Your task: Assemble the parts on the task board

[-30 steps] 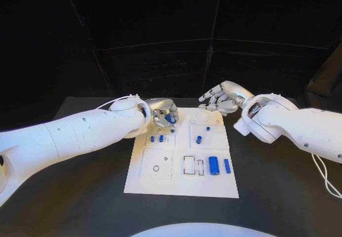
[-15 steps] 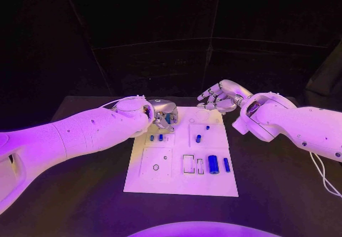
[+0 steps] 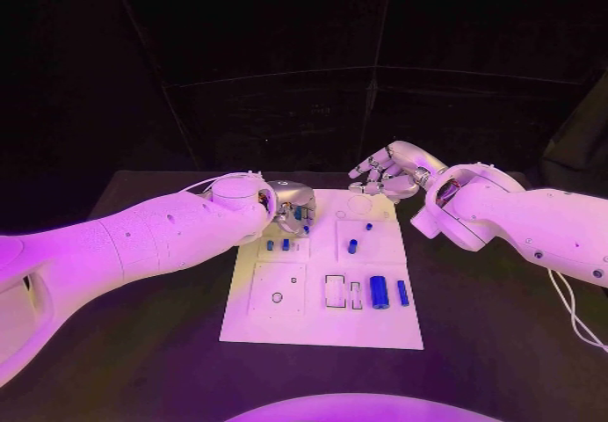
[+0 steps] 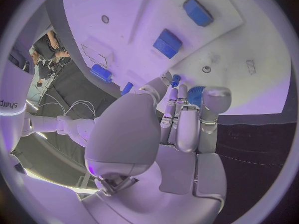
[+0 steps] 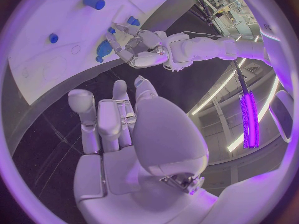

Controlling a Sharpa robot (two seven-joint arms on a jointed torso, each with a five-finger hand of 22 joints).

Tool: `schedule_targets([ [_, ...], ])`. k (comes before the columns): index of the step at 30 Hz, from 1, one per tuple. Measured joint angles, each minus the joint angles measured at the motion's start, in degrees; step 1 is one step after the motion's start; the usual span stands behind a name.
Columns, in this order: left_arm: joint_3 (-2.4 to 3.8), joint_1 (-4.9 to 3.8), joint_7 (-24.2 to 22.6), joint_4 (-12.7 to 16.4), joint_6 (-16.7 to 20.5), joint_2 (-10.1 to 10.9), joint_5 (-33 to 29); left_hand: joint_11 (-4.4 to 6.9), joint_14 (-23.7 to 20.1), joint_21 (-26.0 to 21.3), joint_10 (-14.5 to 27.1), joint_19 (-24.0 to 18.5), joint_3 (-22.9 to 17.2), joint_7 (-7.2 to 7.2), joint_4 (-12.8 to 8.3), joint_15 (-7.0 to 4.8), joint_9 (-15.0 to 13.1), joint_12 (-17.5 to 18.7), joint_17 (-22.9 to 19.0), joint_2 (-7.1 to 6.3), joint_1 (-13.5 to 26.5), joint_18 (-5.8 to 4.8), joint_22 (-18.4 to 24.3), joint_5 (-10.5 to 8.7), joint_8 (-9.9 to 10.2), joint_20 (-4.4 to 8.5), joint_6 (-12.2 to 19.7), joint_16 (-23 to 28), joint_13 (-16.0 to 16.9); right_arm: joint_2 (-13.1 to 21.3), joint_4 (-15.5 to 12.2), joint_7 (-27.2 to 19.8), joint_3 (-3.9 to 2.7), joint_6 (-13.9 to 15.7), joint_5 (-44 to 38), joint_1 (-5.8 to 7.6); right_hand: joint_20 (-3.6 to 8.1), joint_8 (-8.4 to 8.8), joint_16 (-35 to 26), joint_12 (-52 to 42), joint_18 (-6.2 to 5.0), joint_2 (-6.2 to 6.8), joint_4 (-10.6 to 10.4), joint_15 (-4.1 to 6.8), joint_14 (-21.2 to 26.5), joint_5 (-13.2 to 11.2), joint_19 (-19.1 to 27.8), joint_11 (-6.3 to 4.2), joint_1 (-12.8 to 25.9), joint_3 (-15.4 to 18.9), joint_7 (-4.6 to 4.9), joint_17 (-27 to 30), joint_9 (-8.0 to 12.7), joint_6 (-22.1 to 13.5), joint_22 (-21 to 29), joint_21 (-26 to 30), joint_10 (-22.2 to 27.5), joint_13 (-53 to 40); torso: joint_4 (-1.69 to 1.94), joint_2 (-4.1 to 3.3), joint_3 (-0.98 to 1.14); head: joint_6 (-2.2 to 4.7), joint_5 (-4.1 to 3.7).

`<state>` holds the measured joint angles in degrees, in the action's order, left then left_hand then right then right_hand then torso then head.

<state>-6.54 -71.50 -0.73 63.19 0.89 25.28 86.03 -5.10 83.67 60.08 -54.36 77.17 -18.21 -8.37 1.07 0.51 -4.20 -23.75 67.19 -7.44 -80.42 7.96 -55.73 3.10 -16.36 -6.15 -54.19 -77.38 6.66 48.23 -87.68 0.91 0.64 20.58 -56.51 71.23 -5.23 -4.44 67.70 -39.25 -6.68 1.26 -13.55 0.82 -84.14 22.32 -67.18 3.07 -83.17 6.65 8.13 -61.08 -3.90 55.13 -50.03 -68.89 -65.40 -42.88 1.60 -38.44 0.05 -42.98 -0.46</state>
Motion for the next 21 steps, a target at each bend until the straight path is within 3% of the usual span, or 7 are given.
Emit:
schedule_targets([
  [3, 0.00, 0.13, 0.08, -0.17, -0.37, -0.24, 0.11, 0.07, 0.20, 0.30, -0.74, 0.09, -1.20, -0.01, -0.50, -0.21, 0.09, 0.52, -0.20, 0.75, -0.75, 0.00, -0.42, 0.00, 0.34, 0.09, -0.40, 0.00, -0.50, -0.03, 0.01, 0.00, 0.00, -0.01, 0.00, 0.00, 0.00, 0.00, 0.00, 0.00, 0.00, 0.00, 0.00, 0.00, 0.00, 0.00, 0.00, 0.00, 0.00, 0.00, 0.00, 0.00, 0.00, 0.00, 0.00, 0.00, 0.00, 0.00, 0.00, 0.01, 0.00, -0.01, -0.07],
  [21, 0.14, 0.34, 0.30, -1.78, -1.23, -1.36, 0.28, 0.19, 0.20, 1.26, -3.29, 0.09, -5.69, 0.30, -1.71, -0.21, 0.15, 2.57, -0.61, 1.71, -0.53, 0.01, -1.71, 0.00, 1.50, 0.09, -2.34, -0.23, -2.39, -0.14, 0.03, 0.00, 0.00, -0.03, 0.00, 0.00, 0.00, 0.00, 0.00, 0.00, 0.00, 0.00, 0.00, 0.00, 0.00, 0.00, 0.00, 0.00, 0.00, 0.00, 0.00, 0.00, 0.00, 0.00, 0.00, 0.00, 0.00, -0.01, -0.02, 0.03, 0.03, 0.00, -0.21],
])
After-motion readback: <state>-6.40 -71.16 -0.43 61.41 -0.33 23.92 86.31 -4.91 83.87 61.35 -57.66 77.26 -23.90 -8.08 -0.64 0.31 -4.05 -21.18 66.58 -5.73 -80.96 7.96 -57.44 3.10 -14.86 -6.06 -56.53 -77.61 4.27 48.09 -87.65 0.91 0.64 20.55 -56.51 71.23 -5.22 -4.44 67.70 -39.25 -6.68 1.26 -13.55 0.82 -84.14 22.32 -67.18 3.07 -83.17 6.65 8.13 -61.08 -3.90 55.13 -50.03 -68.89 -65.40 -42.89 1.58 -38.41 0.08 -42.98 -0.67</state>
